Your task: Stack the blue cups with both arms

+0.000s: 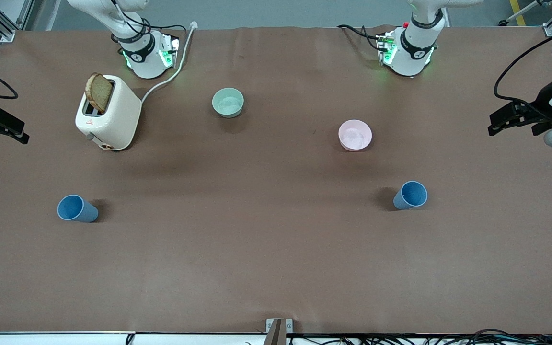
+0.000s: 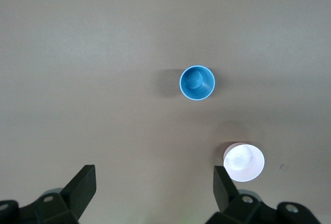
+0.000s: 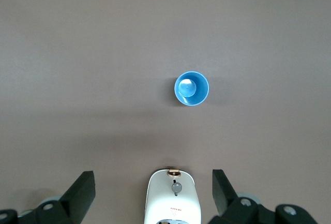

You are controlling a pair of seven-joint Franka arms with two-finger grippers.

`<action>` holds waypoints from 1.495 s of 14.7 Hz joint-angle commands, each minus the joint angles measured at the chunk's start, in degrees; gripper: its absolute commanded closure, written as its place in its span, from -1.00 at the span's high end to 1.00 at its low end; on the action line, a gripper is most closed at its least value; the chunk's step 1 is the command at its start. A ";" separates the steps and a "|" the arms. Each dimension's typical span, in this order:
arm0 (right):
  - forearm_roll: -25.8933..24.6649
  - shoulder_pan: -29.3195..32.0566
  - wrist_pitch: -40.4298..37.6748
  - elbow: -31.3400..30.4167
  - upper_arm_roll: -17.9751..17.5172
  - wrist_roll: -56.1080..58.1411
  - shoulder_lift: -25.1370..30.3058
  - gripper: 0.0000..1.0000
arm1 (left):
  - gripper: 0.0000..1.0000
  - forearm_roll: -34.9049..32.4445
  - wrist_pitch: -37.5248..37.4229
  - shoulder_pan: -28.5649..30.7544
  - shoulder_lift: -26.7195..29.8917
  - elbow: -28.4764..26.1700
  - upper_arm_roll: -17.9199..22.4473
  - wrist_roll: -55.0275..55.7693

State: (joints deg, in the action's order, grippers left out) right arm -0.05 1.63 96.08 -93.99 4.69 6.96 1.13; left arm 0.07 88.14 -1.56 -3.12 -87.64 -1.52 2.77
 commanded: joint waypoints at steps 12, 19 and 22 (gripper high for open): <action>0.14 -0.23 -0.02 0.04 0.06 -1.08 0.45 1.00 | 1.00 0.20 11.50 -0.73 -13.58 -4.27 -0.50 -1.19; 0.22 -0.05 0.16 0.04 0.06 -0.99 0.36 1.00 | 1.00 -0.33 25.84 -1.78 -14.80 -15.09 -0.68 -1.27; 0.22 0.21 2.26 -0.14 0.06 -0.99 -1.30 1.00 | 1.00 -0.42 28.13 -2.31 -16.65 -16.06 -0.68 -1.19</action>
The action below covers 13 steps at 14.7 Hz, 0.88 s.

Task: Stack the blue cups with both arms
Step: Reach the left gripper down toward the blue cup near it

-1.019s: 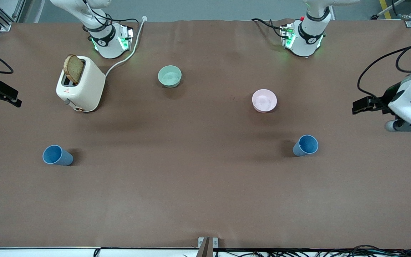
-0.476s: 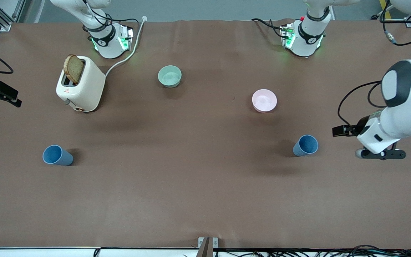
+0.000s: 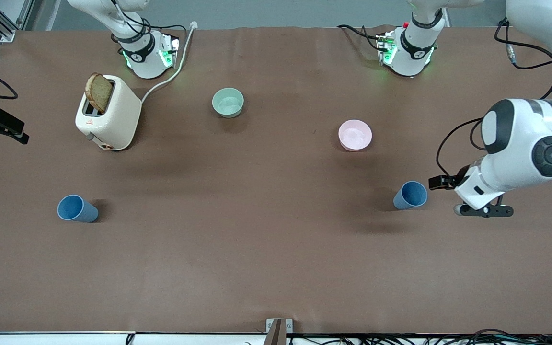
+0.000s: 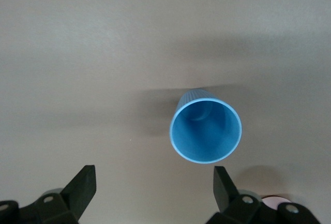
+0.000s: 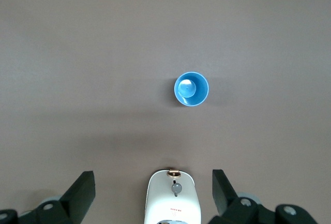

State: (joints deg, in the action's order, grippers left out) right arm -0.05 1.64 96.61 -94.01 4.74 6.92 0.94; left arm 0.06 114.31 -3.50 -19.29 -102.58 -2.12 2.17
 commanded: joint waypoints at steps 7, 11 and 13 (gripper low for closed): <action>0.13 4.16 15.95 -0.48 0.18 1.16 -14.19 1.00 | 1.00 -0.41 4.86 -0.27 -4.26 -1.48 -0.26 -0.67; 0.22 5.57 21.24 -1.87 0.18 1.69 -20.00 1.00 | 0.97 -0.41 6.71 -0.36 -7.16 -1.48 -0.26 -0.67; 0.22 6.45 24.22 -3.80 0.10 1.78 -21.32 1.00 | 0.86 -0.41 6.80 -0.36 -7.87 -1.48 -0.26 -0.67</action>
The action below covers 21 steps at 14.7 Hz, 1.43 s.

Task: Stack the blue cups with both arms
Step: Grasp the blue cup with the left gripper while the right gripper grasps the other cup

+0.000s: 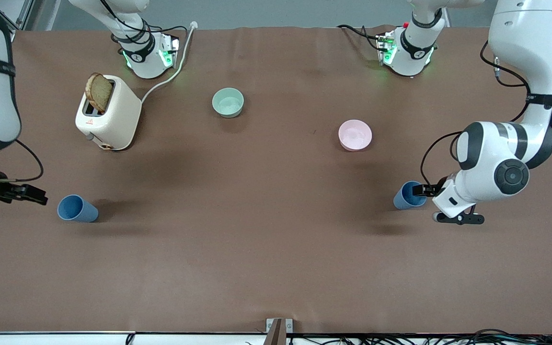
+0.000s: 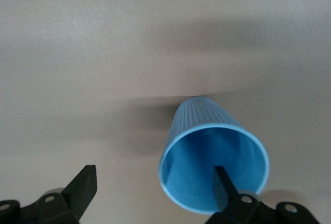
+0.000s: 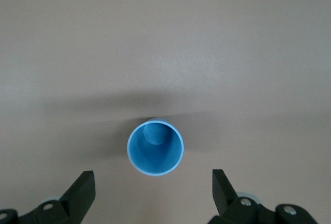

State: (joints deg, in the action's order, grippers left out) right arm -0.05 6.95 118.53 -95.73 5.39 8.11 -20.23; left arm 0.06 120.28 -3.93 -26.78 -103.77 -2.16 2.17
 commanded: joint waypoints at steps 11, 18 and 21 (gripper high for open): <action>2.51 2.81 13.81 -9.02 -0.64 0.76 -6.23 0.96 | -0.99 -0.50 0.57 -0.20 -1.79 0.14 -0.30 -0.67; 2.51 2.81 17.00 -10.88 -0.64 0.76 -7.90 0.02 | -0.99 -0.59 -1.26 -0.29 0.23 5.31 -3.28 -2.69; 2.86 2.81 16.74 -10.53 -0.64 0.59 -7.90 -0.95 | -0.99 -0.50 -9.69 -1.25 0.32 14.09 -7.75 -2.52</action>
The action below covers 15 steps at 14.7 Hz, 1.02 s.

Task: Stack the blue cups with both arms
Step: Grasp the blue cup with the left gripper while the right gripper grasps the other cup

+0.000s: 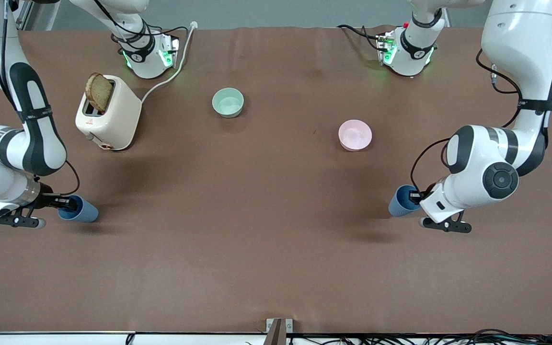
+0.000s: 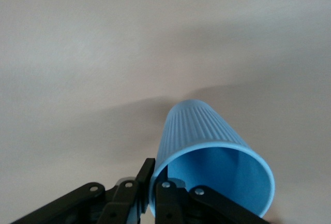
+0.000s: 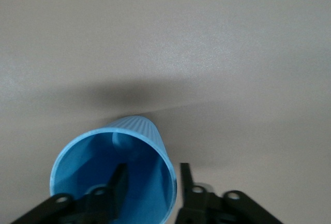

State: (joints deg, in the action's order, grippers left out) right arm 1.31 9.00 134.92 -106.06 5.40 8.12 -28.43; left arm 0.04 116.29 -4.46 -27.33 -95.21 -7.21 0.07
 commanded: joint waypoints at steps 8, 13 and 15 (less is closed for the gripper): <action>1.50 0.05 -1.05 2.43 -0.57 0.14 0.92 -0.99 | -0.99 -0.13 -8.80 -17.24 -6.32 16.89 -4.92 0.28; 1.42 -1.79 -15.54 10.77 -0.57 -2.05 5.39 -0.99 | -0.99 -0.21 -5.57 -24.54 -12.91 21.64 -4.83 0.02; 1.42 -2.23 -20.37 11.31 -0.57 -2.50 9.43 -0.99 | -0.99 -0.21 -0.48 -27.08 -14.76 21.56 -4.75 0.20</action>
State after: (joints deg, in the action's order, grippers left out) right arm 1.69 7.49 118.91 -94.20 4.85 6.75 -24.08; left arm 0.05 113.20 -29.08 -39.50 -76.25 -12.54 0.83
